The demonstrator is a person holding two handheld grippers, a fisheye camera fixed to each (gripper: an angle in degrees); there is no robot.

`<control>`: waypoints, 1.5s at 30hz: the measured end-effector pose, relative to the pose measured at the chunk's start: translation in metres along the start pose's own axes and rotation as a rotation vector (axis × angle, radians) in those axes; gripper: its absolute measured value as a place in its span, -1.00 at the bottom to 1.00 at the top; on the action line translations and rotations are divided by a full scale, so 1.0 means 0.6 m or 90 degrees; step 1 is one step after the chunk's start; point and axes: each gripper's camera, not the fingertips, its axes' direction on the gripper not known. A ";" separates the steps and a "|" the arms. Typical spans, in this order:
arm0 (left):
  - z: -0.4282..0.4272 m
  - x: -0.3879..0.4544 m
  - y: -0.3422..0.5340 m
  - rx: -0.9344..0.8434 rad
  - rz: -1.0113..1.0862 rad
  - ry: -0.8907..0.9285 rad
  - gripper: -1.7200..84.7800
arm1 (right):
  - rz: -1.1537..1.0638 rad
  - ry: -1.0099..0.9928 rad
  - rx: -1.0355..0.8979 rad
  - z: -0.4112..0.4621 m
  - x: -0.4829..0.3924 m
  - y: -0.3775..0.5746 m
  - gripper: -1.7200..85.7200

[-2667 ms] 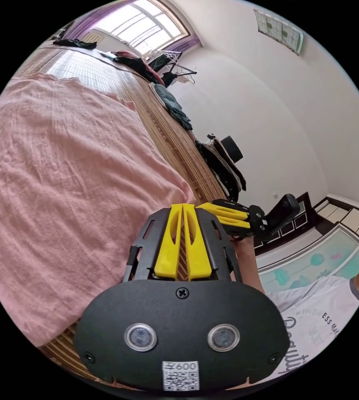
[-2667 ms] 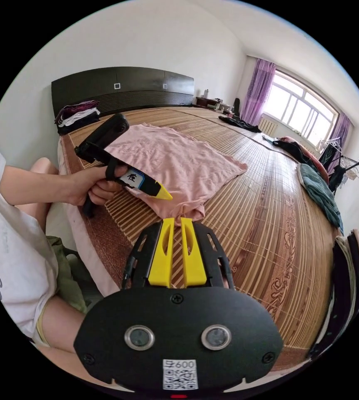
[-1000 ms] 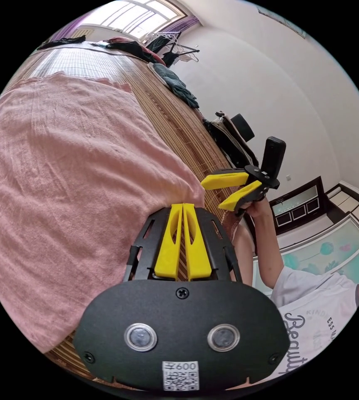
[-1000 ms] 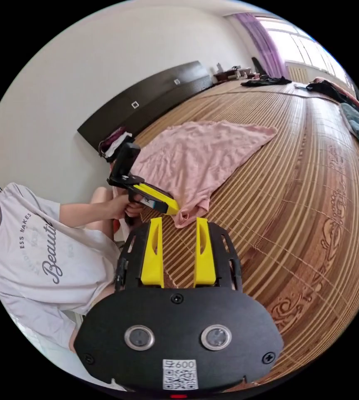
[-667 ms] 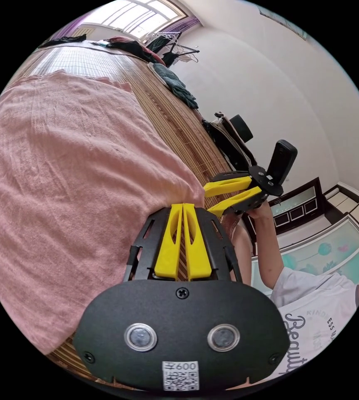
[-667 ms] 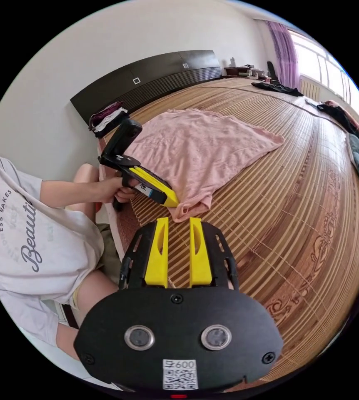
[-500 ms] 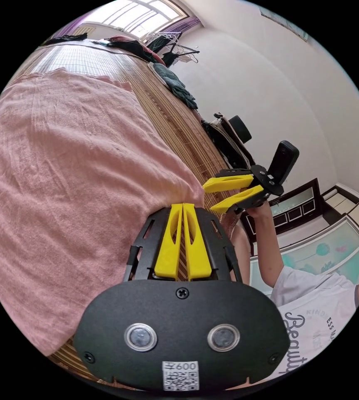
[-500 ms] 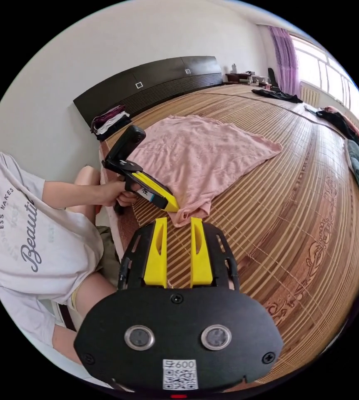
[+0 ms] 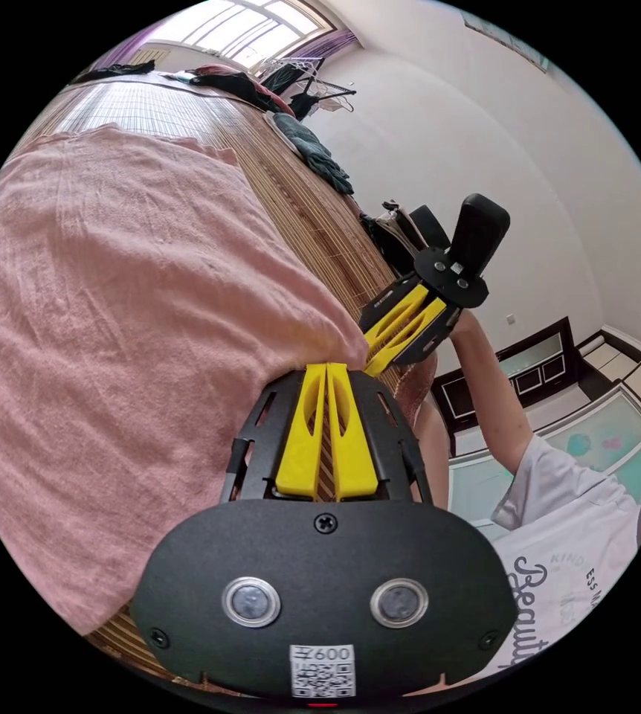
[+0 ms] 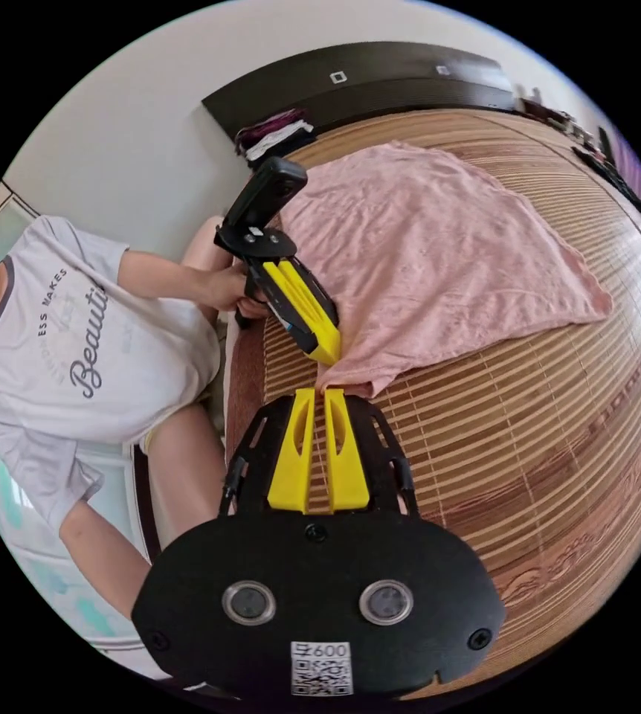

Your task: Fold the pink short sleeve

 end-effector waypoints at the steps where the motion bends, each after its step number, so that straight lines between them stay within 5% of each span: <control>1: 0.012 0.014 -0.017 0.000 -0.001 0.001 -0.96 | -0.011 -0.002 -0.058 0.007 0.001 -0.008 -0.98; 16: 0.138 0.235 -0.279 -0.002 0.005 -0.002 -0.96 | 0.113 0.053 -0.048 0.025 -0.029 0.062 -0.98; 25: 0.151 0.368 -0.463 0.025 -0.011 0.041 -0.96 | 0.198 0.152 0.231 0.134 -0.206 -0.029 -0.98; 28: 0.058 0.444 -0.475 0.127 0.014 0.008 -0.96 | 0.248 0.240 0.238 0.211 -0.253 -0.061 -0.98; 34: -0.241 0.537 -0.411 0.244 0.015 -0.353 -0.96 | 0.388 0.226 0.282 0.294 -0.245 -0.040 -0.98; 39: -0.456 0.417 -0.408 0.227 -0.207 -0.396 -0.96 | 0.455 0.215 0.312 0.313 -0.235 -0.016 -0.98; 45: -0.500 0.460 -0.445 0.244 -0.191 -0.334 -0.96 | 0.551 0.322 0.267 0.305 -0.225 -0.009 -0.98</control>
